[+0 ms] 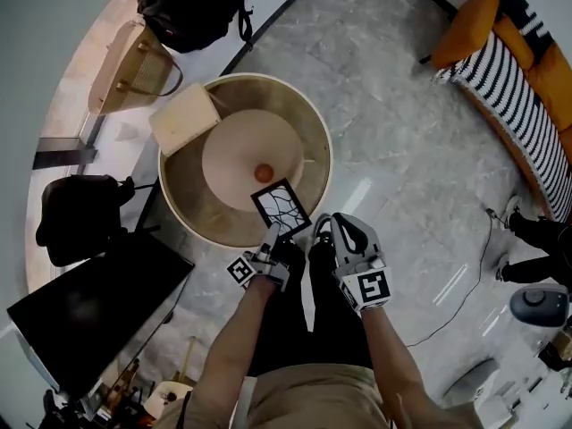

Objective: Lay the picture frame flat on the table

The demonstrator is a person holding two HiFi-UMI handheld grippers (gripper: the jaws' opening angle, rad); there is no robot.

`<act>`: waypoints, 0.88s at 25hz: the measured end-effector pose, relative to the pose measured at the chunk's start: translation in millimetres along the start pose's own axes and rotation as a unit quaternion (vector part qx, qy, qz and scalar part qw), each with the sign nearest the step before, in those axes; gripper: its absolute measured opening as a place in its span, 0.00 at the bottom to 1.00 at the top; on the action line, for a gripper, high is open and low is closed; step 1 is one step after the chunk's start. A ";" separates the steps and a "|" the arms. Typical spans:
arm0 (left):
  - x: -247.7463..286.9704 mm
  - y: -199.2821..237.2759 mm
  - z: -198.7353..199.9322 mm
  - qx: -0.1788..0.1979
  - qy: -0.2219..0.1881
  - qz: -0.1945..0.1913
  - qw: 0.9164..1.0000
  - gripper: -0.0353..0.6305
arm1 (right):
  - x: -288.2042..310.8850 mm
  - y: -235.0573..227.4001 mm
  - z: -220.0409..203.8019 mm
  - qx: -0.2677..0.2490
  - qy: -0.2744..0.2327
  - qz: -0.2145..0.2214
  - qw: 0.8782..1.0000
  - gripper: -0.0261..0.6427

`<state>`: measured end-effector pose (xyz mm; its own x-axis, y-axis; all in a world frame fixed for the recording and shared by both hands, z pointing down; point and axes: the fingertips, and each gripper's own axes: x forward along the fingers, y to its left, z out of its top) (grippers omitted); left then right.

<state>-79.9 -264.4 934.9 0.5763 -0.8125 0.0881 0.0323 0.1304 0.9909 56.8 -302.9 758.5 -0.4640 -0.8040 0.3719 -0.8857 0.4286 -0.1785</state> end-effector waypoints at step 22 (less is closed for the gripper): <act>0.5 106.2 -0.7 0.083 -0.025 0.162 0.983 0.29 | -22.9 -3.5 -111.5 0.054 0.067 0.027 0.996 0.05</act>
<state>-75.6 -250.6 1040.0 0.4932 -0.7712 0.4025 -0.2816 0.2962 0.9127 72.3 -239.9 852.1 -0.5114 -0.7152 0.4764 -0.8592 0.4171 -0.2962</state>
